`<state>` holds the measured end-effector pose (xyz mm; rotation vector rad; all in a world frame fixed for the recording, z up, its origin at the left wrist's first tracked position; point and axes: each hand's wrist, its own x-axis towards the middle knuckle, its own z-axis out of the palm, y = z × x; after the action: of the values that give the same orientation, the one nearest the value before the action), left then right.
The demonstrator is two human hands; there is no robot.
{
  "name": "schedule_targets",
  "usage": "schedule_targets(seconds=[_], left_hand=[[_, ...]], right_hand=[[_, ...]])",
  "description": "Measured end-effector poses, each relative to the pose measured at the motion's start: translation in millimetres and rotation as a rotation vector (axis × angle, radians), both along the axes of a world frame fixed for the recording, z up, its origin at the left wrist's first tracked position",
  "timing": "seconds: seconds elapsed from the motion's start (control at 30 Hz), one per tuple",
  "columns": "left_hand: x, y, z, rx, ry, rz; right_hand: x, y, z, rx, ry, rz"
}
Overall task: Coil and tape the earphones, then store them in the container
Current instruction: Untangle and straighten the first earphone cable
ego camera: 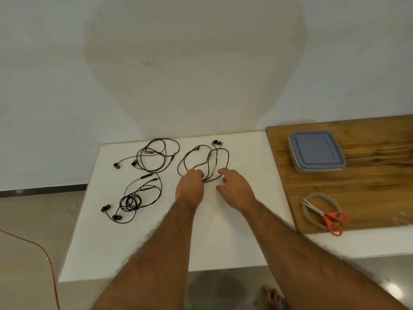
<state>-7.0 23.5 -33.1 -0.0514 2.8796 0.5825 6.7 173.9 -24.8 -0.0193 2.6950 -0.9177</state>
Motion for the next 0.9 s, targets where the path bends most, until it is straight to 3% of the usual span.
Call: schedule_targets(seconds=[0.3,0.63,0.8,0.9], left_hand=[[45.2,18.1,30.7,0.118,-0.073,-0.080],[66.7,22.3,200.2,0.338,0.024,-0.111],[90.7,17.2,280.5,0.387,0.055,-0.141],[109.5,14.7,320.8,0.395,0.078,-0.153]], right_hand=[[39.3,15.7,35.1,0.022,0.006,0.017],[60.8,33.5,176.7,0.154,0.281,0.055],[81.6,40.9,261.5,0.056,0.338,0.105],[97.4,46.2,305.3,-0.124,0.301,0.117]])
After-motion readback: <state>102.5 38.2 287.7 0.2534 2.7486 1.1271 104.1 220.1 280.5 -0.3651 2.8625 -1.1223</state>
